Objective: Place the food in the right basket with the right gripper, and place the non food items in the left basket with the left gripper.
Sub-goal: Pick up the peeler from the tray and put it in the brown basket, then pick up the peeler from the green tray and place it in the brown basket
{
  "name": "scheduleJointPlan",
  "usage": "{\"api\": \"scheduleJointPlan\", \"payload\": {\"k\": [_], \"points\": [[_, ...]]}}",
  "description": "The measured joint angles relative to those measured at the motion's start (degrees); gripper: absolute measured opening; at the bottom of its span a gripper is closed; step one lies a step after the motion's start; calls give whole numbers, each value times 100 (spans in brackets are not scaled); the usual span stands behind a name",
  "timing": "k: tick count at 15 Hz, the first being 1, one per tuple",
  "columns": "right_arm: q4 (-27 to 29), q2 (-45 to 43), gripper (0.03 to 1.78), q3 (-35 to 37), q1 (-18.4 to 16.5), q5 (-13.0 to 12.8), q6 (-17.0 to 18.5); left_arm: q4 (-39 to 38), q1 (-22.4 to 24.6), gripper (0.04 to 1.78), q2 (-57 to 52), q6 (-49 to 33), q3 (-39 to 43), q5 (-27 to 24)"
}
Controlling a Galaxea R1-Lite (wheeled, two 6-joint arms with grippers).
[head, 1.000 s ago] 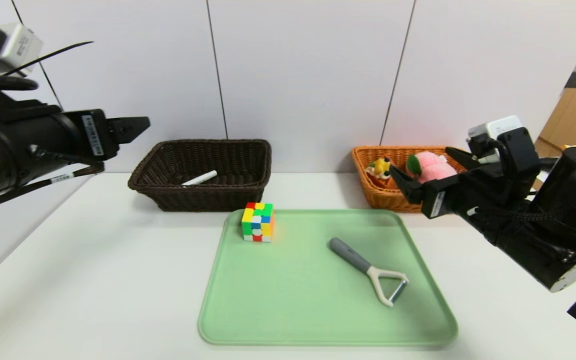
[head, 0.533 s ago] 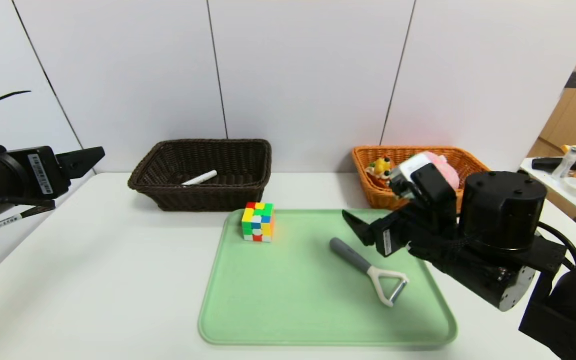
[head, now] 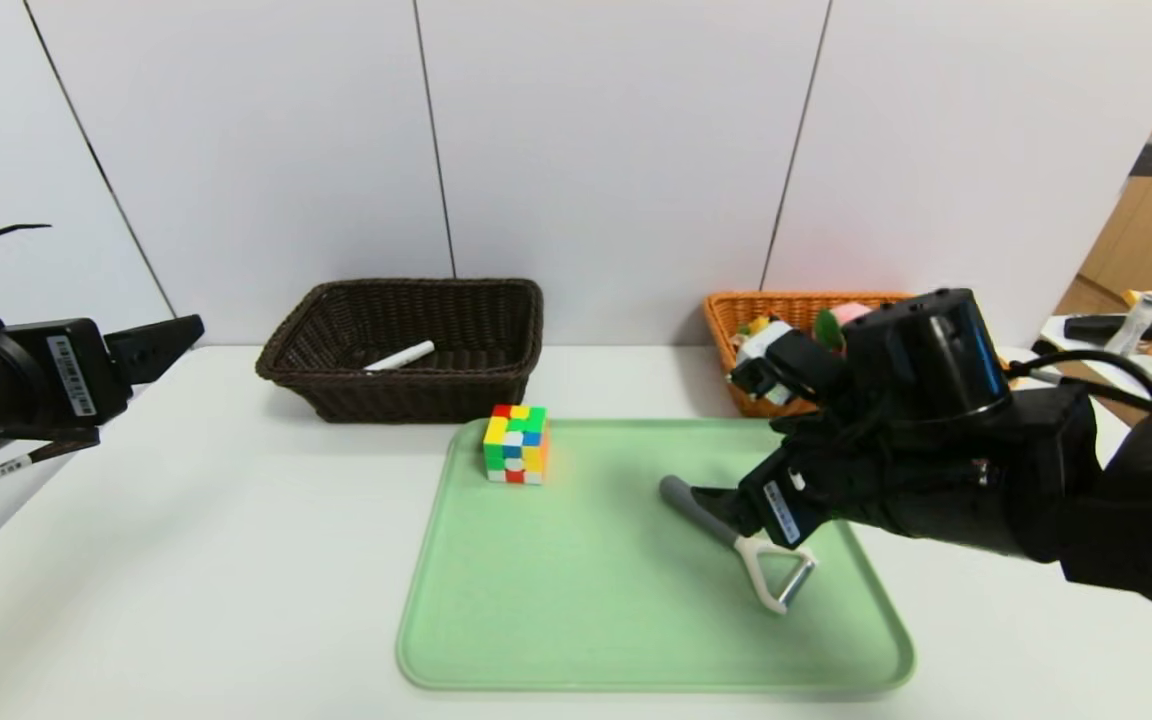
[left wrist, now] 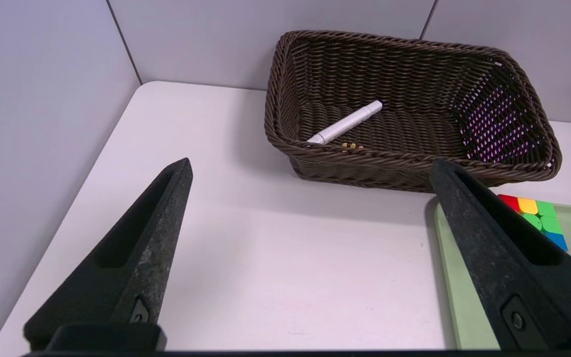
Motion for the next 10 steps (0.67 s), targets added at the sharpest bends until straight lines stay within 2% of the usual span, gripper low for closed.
{"api": "scheduleJointPlan", "payload": {"k": [3,5,7,10], "points": [[1961,278,170,-1421,-13,427,196,2,-4,169,-74,6,89,0],[2943,691,170,-2108,-17,527,232,2,-4,169,-107,15,127,-6],[3376,1135,170,-2525,-9,568,234,5,-4,169,-126,12,152,-6],[3394,1621,170,-2733,27,573,218,2,-4,169,-137,6,169,-9]]}}
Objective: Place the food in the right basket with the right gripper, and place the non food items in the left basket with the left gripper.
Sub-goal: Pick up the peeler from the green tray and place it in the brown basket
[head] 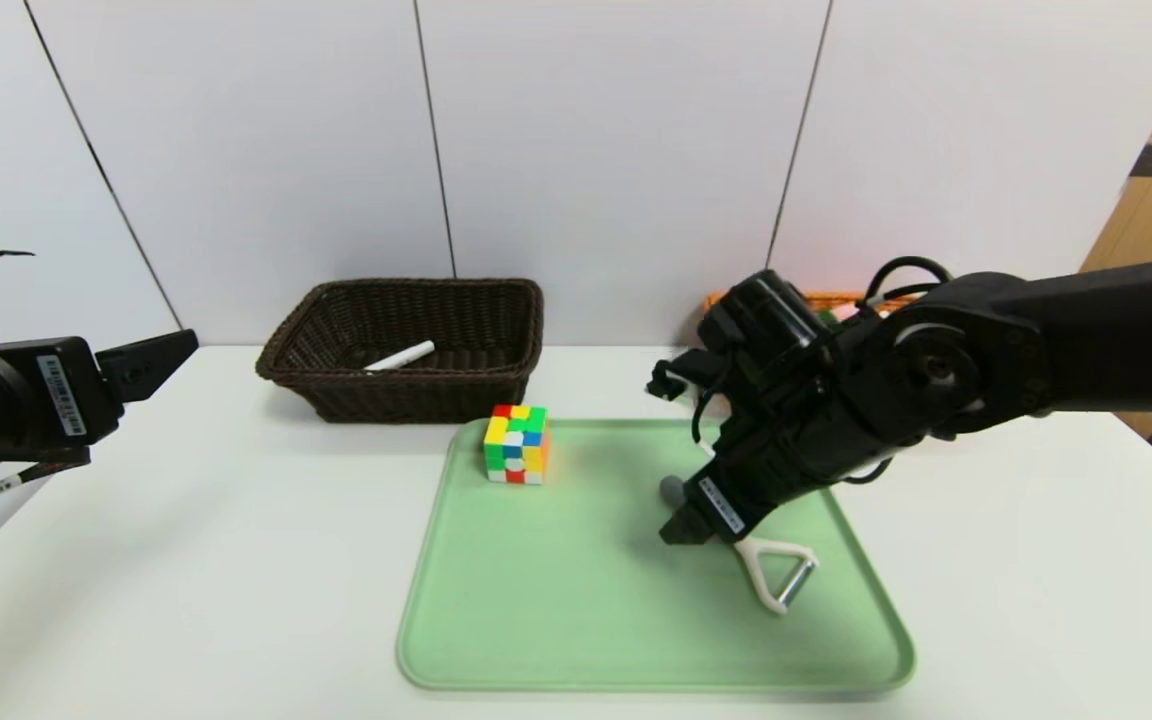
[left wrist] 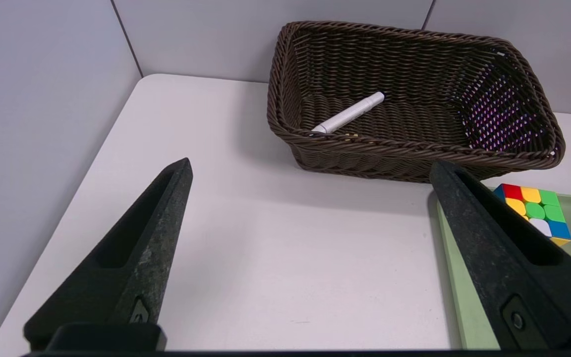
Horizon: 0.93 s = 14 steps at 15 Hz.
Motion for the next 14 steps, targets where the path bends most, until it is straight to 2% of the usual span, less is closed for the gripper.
{"api": "scheduleJointPlan", "payload": {"k": [8,11,14], "points": [[-55,490,170,-146,1,-11,0,-145,-5,169,-41,-2,217,-44],[-40,536,122,-218,-7,-55,35,-206,-5,169,-37,6,236,-61],[-29,534,87,-218,-11,-77,33,-208,-5,169,-39,5,245,-134]]}}
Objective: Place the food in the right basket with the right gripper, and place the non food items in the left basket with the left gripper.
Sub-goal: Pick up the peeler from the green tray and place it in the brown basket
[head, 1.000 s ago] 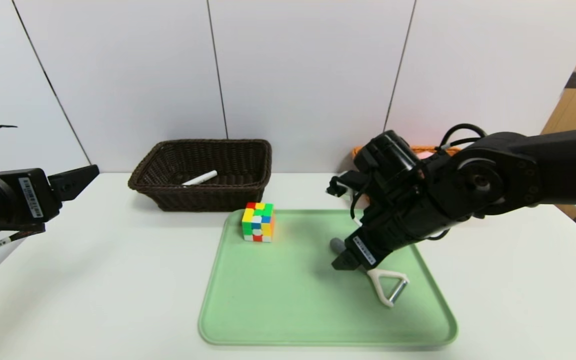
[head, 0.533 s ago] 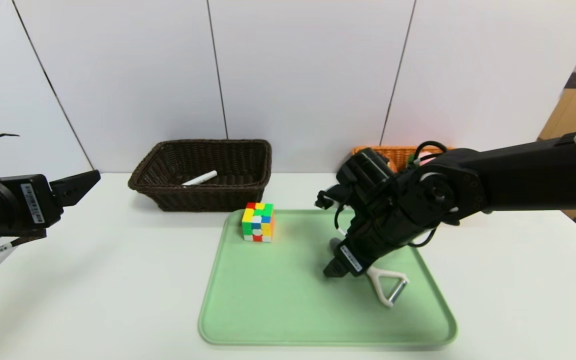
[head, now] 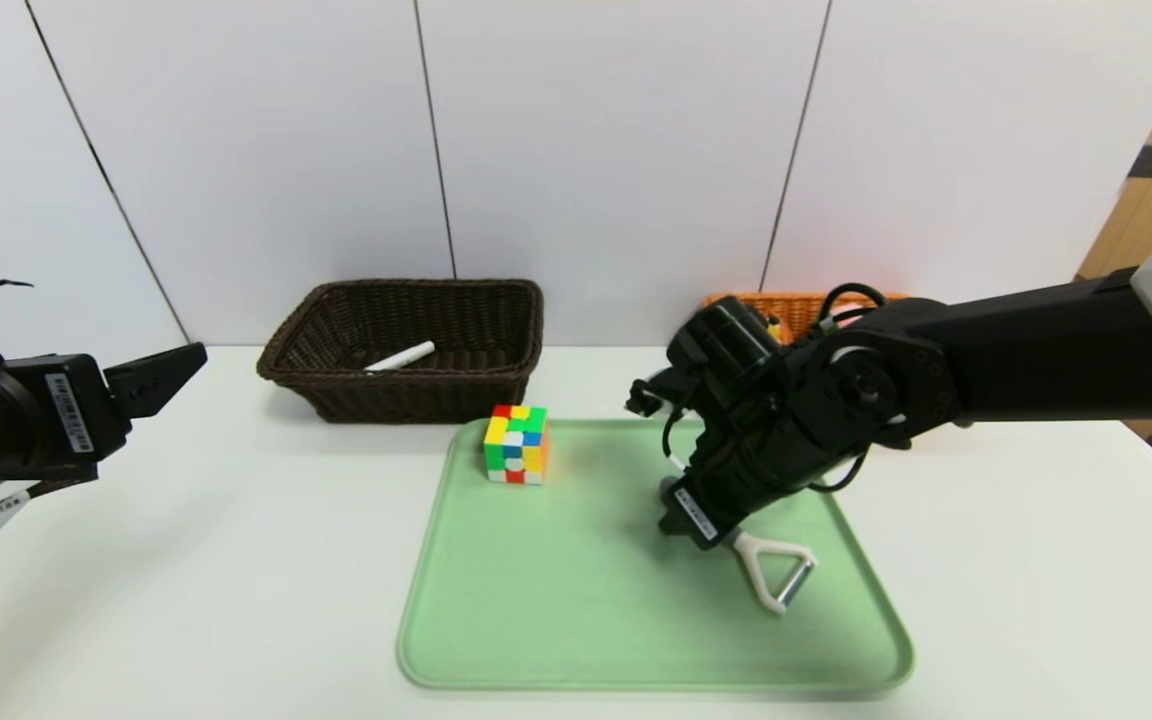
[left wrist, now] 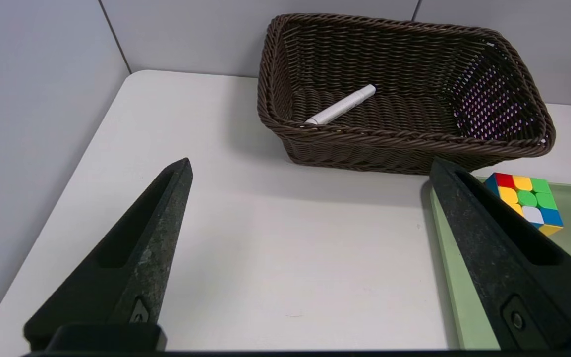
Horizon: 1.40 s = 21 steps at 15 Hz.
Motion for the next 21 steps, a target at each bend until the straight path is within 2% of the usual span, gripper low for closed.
{"api": "scheduleJointPlan", "payload": {"k": [1,2,3,8,11,13,17,19,21], "points": [[-4,-6,78,2,6,-9,-6,-1,0,169,-2,1,2,0],[-15,-9,61,5,11,-20,-6,0,0,169,-2,1,9,2],[-20,-9,29,7,15,-35,-4,0,0,169,-2,4,9,2],[-260,-48,30,9,76,-44,-6,-1,0,169,-13,0,40,-1],[-769,-221,30,-24,177,-107,18,0,0,169,-28,-5,55,2],[-1182,-383,30,-235,262,-111,182,0,0,169,-52,-7,79,5],[-1903,-477,30,-1106,347,-157,378,0,0,169,-113,-7,215,-1],[-2631,-262,30,-1591,406,-362,429,-17,-2,169,-140,-7,258,-17],[-3511,179,30,-2074,452,-805,457,-113,-6,169,-150,-10,286,-96]]}}
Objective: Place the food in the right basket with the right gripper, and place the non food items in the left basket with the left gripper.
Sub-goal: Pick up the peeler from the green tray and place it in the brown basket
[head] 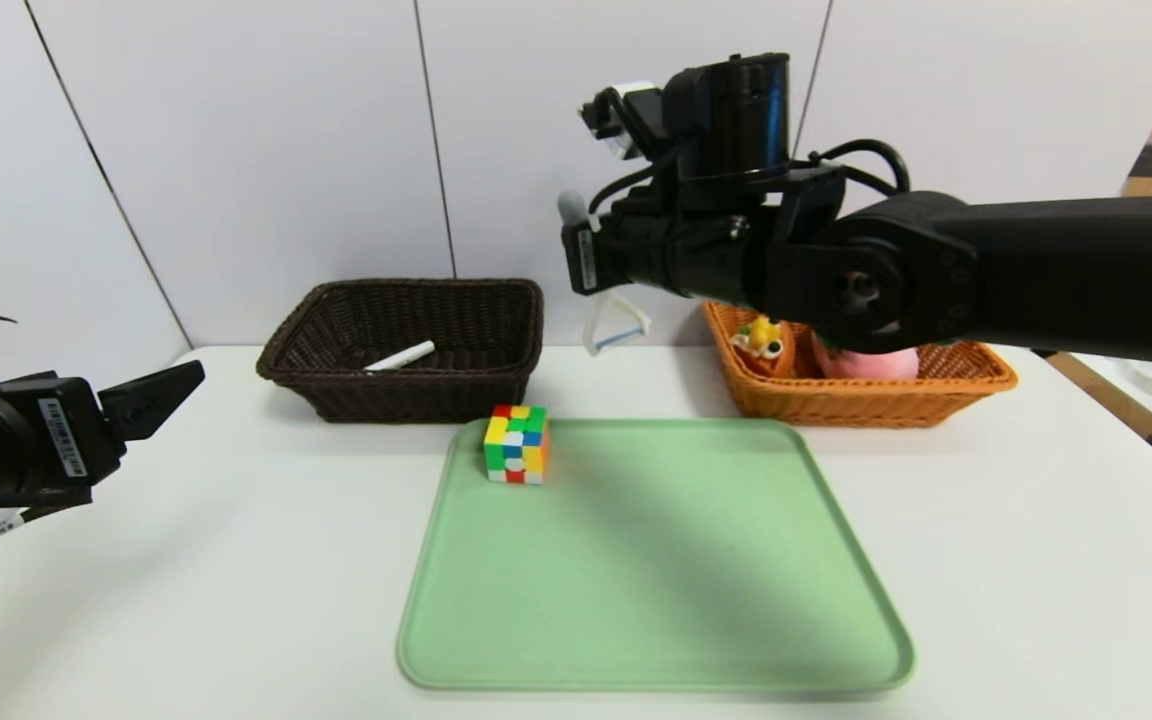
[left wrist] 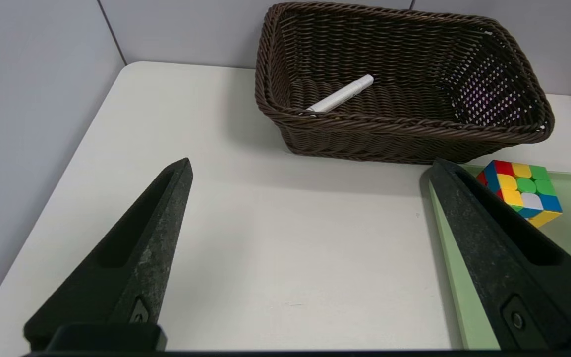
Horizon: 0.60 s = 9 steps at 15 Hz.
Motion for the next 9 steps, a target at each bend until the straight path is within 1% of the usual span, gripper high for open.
{"api": "scheduleJointPlan", "payload": {"k": [2,3,6,9], "points": [[-869,472,30,-484,61,-380,0,-11,-5,169,-5,2,74,-20],[-1204,684,30,-623,100,-478,-16,-11,-2,169,-7,5,101,-28],[-2070,1208,30,-746,205,-474,-124,-11,-2,169,-11,27,162,-130],[-3195,1662,30,-783,254,-254,-527,-105,0,169,-7,219,291,-166]]}}
